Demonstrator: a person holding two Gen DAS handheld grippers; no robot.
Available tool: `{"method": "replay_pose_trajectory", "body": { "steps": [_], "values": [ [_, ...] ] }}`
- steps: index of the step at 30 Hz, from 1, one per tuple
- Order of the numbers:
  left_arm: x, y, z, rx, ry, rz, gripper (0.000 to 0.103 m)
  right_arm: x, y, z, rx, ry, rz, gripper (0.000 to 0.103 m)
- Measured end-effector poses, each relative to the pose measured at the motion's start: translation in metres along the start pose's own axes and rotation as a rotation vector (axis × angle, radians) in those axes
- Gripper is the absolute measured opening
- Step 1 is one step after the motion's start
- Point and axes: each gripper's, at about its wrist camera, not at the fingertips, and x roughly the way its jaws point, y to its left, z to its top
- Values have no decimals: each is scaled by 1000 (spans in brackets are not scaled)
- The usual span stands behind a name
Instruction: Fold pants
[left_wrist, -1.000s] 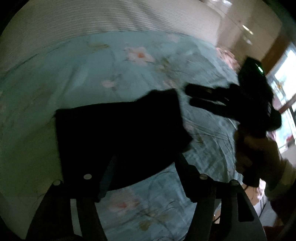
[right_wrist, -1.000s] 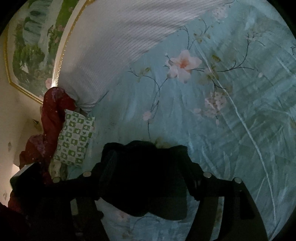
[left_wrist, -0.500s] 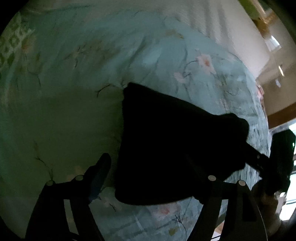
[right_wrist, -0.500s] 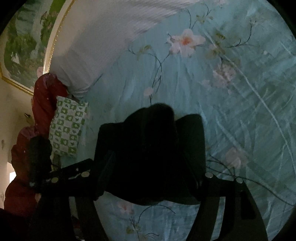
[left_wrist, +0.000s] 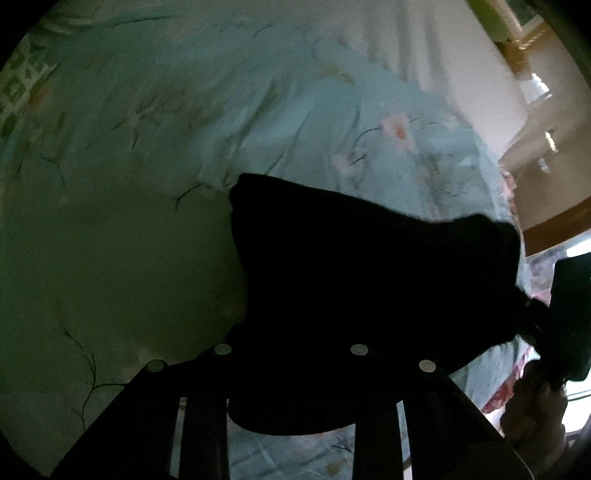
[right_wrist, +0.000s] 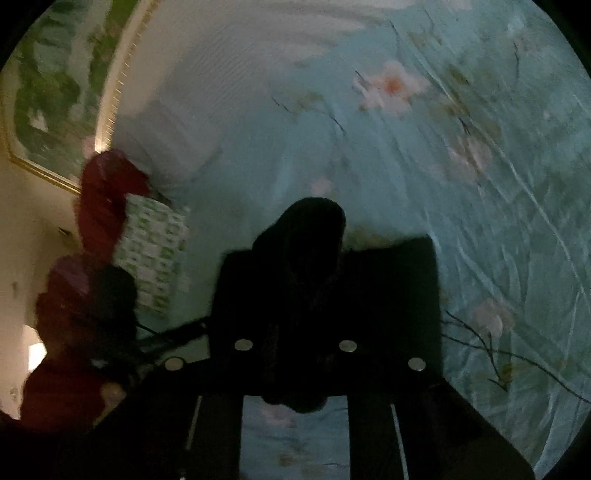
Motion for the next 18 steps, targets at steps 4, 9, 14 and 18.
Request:
{"method": "replay_pose_trajectory", "body": {
  "steps": [4,9,14,18],
  "values": [
    [7,-7,0,30,15,46,36,-7,3,5,-61,9,-58,14],
    [18,-10,-2,63,17,122,59,16,-29,-7,-52,85,-277,27],
    [23,-2,-6,76,12,132,66,18,-61,-18,33,53,-323,59],
    [25,4,-8,75,14,127,69,17,-71,-21,47,55,-310,64]
  ]
}}
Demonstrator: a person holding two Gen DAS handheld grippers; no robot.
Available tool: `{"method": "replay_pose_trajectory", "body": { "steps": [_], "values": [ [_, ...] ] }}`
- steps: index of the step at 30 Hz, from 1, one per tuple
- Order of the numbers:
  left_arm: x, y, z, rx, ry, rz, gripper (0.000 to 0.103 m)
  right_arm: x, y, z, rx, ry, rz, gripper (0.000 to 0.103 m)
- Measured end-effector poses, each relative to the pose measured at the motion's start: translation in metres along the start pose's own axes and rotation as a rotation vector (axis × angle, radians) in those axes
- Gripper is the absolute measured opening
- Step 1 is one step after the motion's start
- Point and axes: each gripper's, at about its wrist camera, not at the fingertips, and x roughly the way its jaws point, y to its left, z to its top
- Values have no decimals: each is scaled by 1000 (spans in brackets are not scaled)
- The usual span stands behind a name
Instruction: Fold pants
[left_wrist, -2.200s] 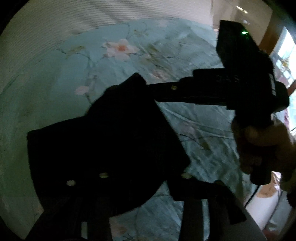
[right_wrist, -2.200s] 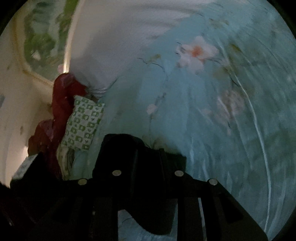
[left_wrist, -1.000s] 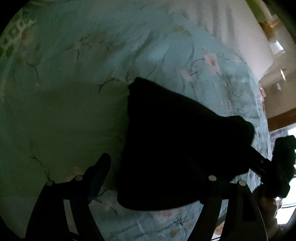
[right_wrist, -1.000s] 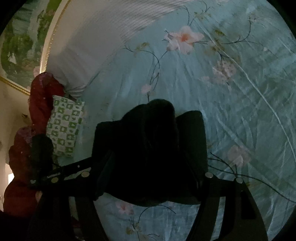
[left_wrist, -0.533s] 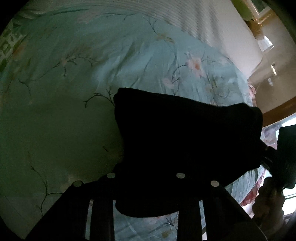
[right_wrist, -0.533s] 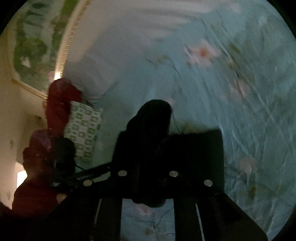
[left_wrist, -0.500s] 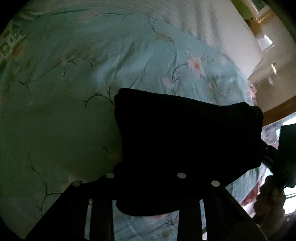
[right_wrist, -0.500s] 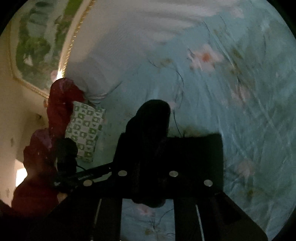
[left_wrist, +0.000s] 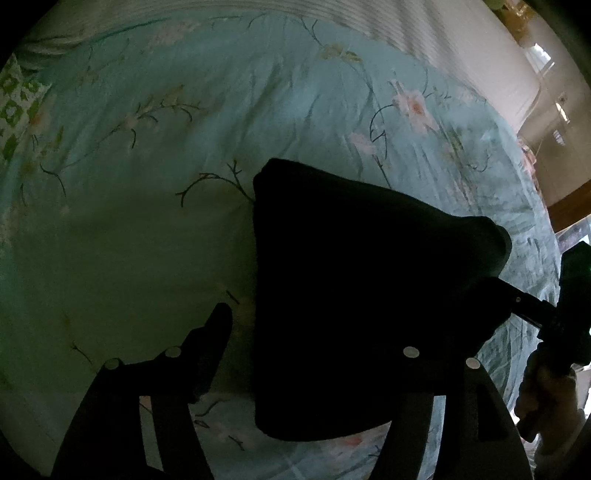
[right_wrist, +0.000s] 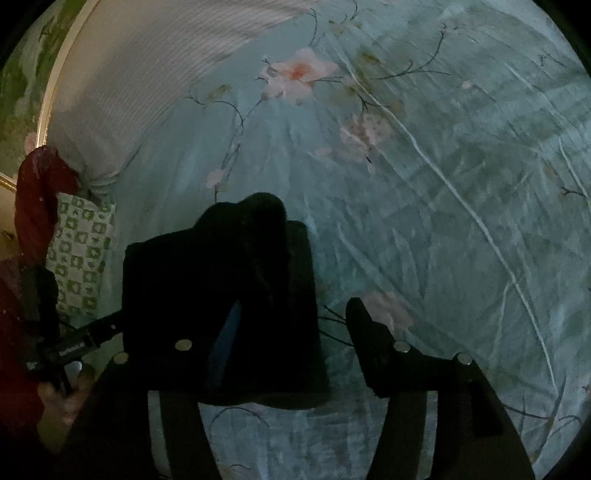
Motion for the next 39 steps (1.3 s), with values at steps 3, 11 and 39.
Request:
{"method": "replay_pose_trajectory", "body": {
  "steps": [3,11,39],
  "values": [
    [-8,-1,-1,6,-16,-2,68,-5,0,0,20,1,24,65],
    [-10,8,1,-26,0,-31,70,-4,12,6,14,-8,115,70],
    [-2,5,0,-57,-11,-129,33,12,28,4,-60,53,188,44]
  ]
}}
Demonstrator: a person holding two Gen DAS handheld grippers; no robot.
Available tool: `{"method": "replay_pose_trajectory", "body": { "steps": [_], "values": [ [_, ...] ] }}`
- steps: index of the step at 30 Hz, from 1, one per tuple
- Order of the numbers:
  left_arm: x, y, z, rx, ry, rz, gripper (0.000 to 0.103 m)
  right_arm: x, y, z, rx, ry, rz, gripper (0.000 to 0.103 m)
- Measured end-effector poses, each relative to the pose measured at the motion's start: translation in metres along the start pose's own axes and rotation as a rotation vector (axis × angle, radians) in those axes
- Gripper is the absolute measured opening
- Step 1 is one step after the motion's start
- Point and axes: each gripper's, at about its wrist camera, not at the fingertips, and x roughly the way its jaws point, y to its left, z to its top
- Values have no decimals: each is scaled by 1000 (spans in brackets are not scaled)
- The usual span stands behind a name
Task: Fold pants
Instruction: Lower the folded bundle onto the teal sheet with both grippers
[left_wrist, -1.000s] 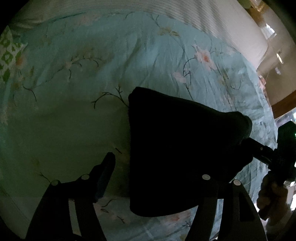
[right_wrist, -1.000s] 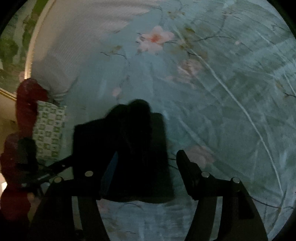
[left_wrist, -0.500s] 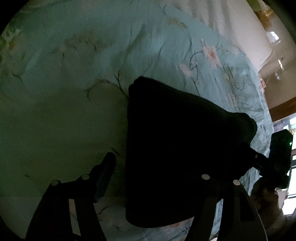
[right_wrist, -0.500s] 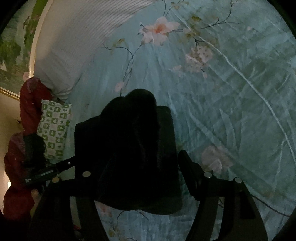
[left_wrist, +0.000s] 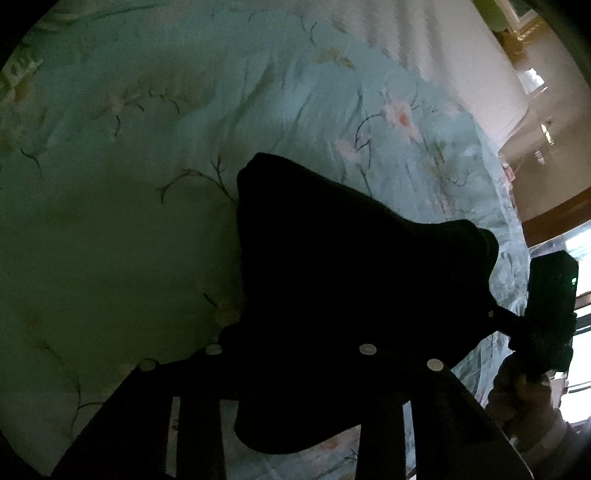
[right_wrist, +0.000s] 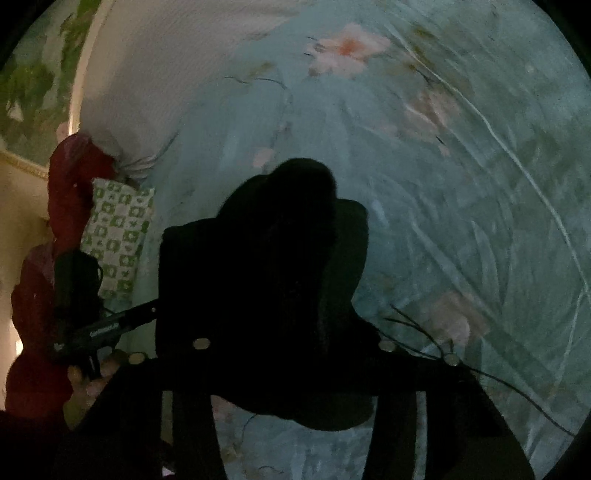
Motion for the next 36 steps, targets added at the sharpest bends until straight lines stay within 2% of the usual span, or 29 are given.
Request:
{"method": "replay_pose_trajectory", "body": {
  "steps": [5,10,18,25,31,36],
  "values": [
    [-26,2,3,7,-56,-4,32,-7,22,13,-32,-22,43,43],
    [-51,19,16,-29,-117,14,32,5,46,33,-90,-20,73,43],
    [-71,63,48,-93,-195,111,33,52,86,80,-177,2,107,43],
    [-66,100,64,-144,-206,176,33,95,113,95,-229,45,117,43],
    [-55,116,66,-165,-189,190,33,117,116,97,-243,81,99,43],
    [-46,118,63,-161,-179,198,38,125,108,100,-230,103,92,44]
  ]
}}
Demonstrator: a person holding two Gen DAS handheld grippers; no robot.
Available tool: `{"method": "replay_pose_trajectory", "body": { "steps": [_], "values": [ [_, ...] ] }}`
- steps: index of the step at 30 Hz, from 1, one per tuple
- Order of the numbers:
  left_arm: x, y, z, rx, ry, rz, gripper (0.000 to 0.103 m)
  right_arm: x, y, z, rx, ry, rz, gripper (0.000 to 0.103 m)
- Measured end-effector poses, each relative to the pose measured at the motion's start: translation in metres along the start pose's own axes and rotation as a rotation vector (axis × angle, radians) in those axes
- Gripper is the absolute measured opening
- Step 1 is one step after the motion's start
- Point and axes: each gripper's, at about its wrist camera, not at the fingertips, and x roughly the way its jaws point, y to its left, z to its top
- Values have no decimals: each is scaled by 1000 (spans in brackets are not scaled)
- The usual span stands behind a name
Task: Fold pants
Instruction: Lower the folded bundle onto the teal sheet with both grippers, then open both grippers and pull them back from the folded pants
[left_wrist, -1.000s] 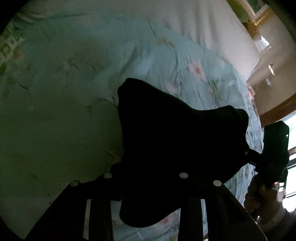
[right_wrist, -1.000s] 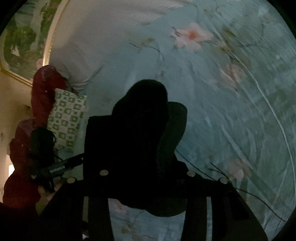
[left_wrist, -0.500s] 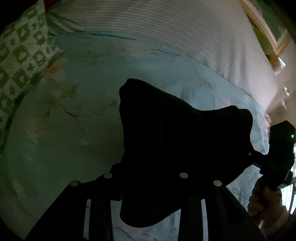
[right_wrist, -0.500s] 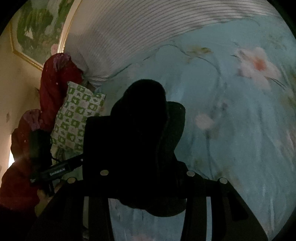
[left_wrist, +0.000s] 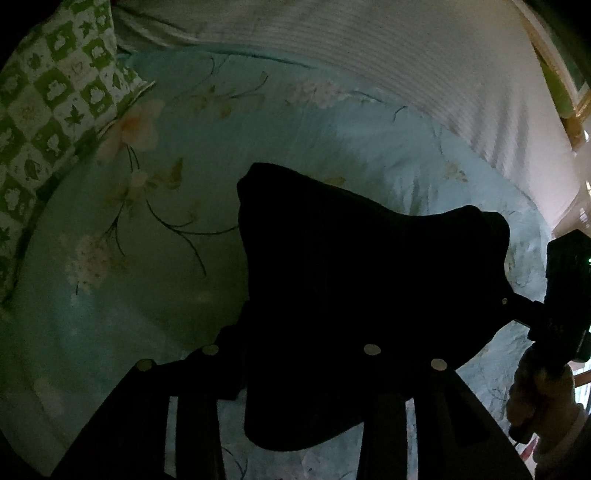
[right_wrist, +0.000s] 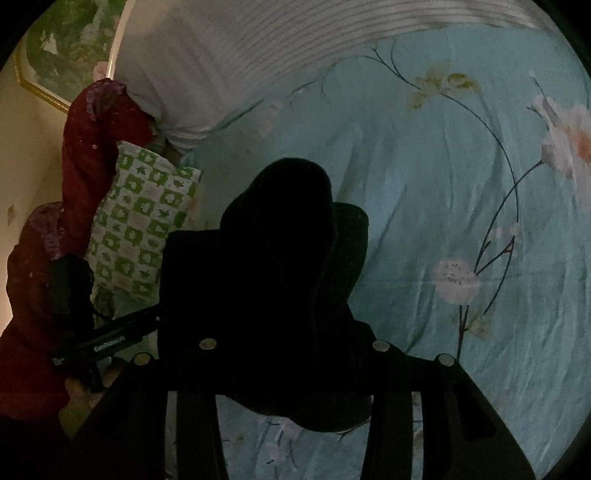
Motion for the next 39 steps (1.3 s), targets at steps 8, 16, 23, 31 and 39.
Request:
{"method": "replay_pose_trajectory", "body": {
  "steps": [8,16,23,31,39],
  "values": [
    [11,6,-1,4,14,1,52,8,-19,-3,21,18,-21,54],
    [8,10,-4,-27,13,5,62,-6,-25,-5,44,-1,-27,57],
    [-4,8,-12,-37,-5,30,70,-27,-24,-9,66,-40,-66,63],
    [-22,1,-29,-34,-38,106,77,-40,-1,-24,3,-77,-124,76],
    [-38,-12,-55,-13,-85,186,77,-46,35,-46,-166,-130,-221,83]
  ]
}}
